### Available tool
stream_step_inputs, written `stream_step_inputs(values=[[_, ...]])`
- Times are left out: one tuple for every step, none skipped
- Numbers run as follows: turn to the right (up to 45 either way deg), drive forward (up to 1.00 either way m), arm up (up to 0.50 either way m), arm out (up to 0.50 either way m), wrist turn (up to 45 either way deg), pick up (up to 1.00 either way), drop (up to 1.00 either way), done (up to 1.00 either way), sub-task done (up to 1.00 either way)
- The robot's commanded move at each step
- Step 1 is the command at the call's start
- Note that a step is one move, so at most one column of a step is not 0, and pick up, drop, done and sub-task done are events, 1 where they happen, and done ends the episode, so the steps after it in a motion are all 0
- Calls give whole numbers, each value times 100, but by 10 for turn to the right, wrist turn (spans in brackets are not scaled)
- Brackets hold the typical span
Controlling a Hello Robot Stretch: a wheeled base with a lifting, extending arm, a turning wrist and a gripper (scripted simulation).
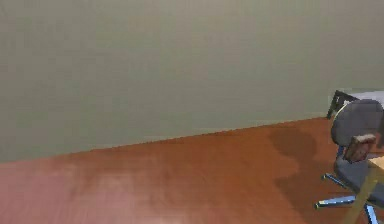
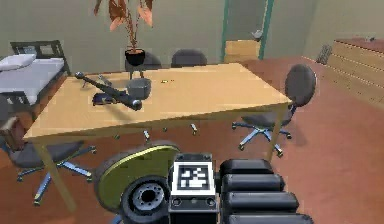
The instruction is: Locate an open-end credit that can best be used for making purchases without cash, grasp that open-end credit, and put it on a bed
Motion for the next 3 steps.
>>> stream_step_inputs(values=[[0,50,0,0,0,0,0,0,0],[300,0,0,0,0,0,0,0,0],[0,100,0,0,0,0,0,0,0]])
